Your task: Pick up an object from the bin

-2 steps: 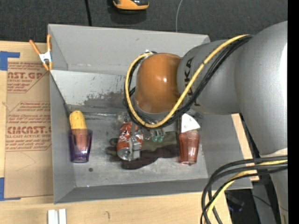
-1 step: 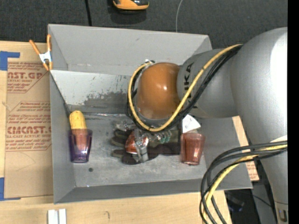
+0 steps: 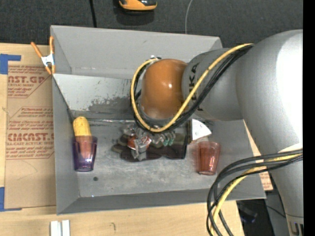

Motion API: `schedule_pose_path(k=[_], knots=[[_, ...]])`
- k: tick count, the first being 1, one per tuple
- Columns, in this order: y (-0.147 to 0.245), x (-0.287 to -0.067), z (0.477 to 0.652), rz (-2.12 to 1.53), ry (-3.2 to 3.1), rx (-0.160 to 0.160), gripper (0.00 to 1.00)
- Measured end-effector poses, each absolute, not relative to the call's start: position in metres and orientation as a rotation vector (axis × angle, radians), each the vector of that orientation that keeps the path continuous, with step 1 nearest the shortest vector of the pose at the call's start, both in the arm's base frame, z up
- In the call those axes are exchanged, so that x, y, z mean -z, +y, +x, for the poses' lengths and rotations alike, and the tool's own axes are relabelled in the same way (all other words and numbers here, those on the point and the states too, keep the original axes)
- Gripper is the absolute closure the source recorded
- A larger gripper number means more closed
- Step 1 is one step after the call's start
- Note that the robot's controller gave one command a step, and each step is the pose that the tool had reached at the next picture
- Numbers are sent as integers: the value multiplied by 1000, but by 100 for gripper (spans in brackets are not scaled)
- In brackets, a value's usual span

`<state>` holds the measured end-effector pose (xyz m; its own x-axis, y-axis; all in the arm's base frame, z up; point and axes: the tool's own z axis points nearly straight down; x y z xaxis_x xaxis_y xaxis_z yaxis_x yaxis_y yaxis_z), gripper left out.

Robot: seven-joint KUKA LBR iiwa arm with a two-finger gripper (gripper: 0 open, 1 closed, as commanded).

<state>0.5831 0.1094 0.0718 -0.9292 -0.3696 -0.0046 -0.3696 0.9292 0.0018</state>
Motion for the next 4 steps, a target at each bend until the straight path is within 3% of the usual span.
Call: schedule_pose_path(k=[2, 4], knots=[[109, -76, 582, -591, 3085, -4, 100], [109, -118, 581, -592, 3088, -2, 100]])
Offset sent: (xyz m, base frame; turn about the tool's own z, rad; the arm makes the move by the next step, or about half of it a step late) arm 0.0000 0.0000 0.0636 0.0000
